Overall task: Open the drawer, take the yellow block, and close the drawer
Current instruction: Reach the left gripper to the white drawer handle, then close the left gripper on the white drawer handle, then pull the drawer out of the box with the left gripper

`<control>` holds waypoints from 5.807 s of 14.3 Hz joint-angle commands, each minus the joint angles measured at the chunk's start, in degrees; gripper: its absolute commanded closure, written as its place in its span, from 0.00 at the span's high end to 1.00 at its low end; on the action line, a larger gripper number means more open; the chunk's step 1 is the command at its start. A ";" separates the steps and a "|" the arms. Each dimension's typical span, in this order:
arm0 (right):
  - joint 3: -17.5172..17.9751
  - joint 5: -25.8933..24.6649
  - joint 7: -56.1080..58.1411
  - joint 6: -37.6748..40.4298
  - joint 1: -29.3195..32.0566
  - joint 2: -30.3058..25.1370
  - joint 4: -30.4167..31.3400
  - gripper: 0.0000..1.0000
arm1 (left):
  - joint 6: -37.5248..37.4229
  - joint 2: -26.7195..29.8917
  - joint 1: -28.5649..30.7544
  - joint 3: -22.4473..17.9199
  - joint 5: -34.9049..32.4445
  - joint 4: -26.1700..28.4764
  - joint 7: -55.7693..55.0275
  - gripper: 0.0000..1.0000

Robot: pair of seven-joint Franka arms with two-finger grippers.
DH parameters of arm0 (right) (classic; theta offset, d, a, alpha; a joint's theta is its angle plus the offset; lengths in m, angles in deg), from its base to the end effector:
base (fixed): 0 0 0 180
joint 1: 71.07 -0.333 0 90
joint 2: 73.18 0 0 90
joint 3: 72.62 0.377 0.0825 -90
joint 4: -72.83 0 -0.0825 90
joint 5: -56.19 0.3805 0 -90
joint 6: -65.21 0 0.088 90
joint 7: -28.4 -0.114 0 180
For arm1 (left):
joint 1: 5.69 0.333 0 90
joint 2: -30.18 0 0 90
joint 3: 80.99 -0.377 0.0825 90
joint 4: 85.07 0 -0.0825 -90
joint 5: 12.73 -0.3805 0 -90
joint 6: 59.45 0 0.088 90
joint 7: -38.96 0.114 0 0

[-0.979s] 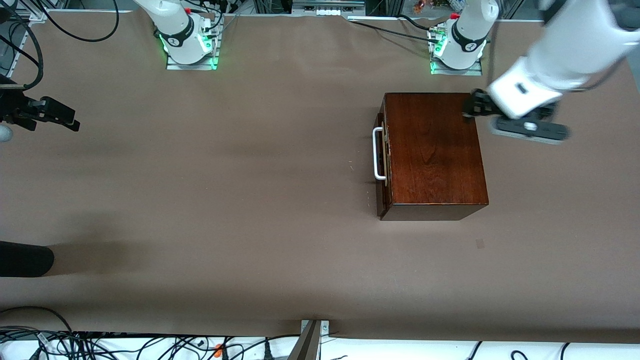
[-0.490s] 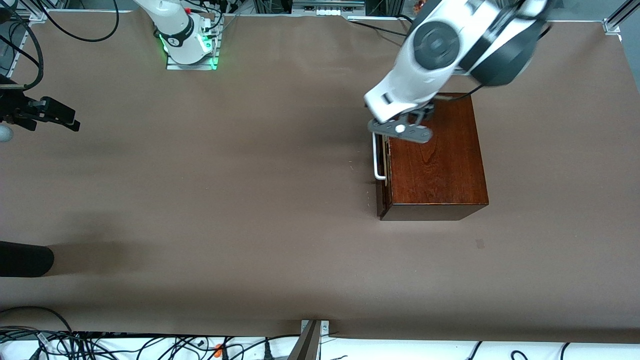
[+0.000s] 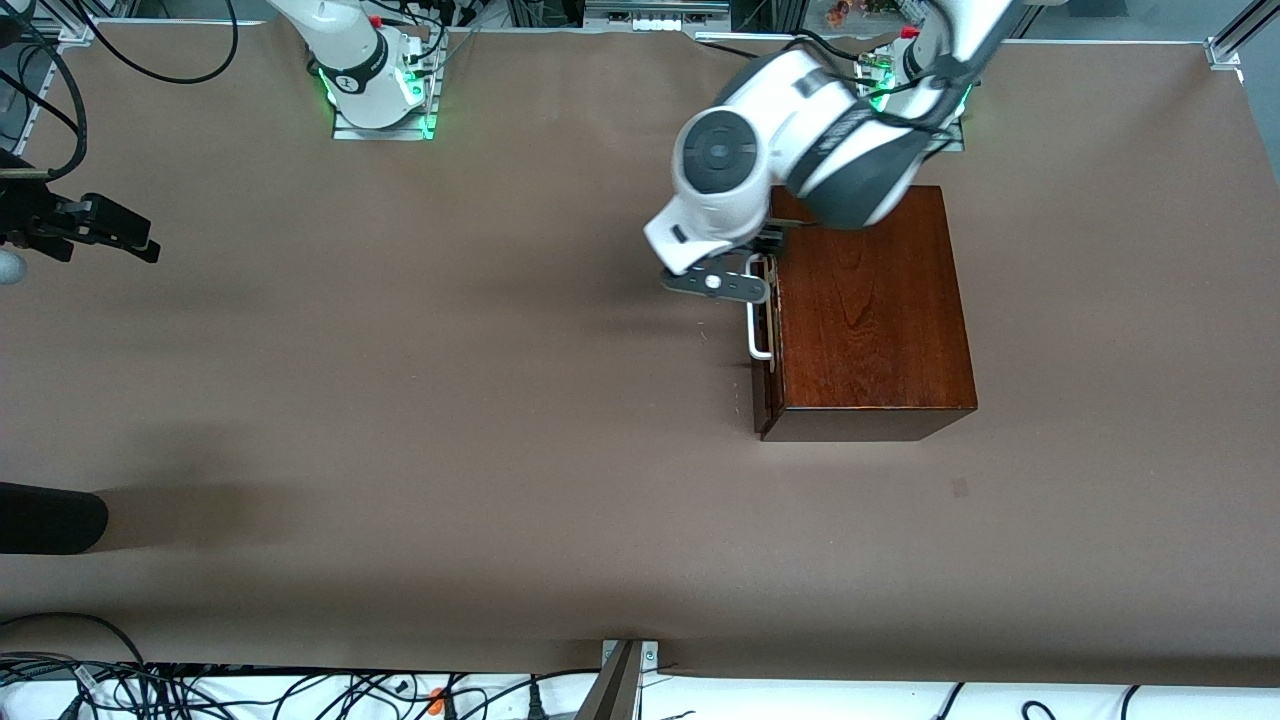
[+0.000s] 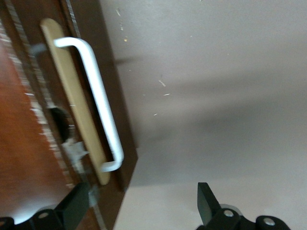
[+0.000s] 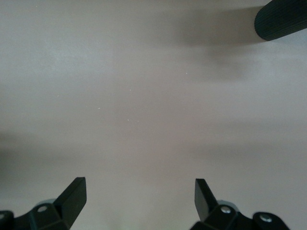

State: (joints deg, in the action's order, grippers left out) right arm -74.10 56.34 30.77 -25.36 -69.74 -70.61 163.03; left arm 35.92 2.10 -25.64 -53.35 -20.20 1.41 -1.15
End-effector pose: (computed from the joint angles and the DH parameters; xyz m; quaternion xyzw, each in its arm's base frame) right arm 0.5663 -0.0271 0.6527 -0.9998 0.0039 0.0191 0.0016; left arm 0.5033 -0.4470 0.4351 -0.9866 0.0708 0.1340 0.0607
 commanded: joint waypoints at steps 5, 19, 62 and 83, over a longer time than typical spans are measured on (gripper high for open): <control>0.07 0.81 0.70 -0.31 0.17 -0.28 0.33 1.00 | 0.69 -6.63 -2.29 -0.57 -9.82 -2.54 -4.54 1.00; 0.07 0.81 0.70 -0.31 0.17 -0.28 0.33 1.00 | 4.82 -9.62 -2.28 -2.85 -13.27 -2.71 -4.45 1.00; 0.07 0.81 0.70 -0.31 0.17 -0.28 0.33 1.00 | 6.14 -18.50 -11.95 -2.67 -13.88 -15.19 -15.35 1.00; 0.07 0.81 0.79 -0.22 0.17 -0.28 0.33 1.00 | 8.07 -20.61 -15.73 -2.67 -13.80 -19.41 -17.64 1.00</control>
State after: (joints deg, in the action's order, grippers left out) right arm -74.10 56.34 30.78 -25.36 -69.74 -70.61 163.03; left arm 42.10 -15.52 -38.99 -57.70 -34.48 -13.24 -16.78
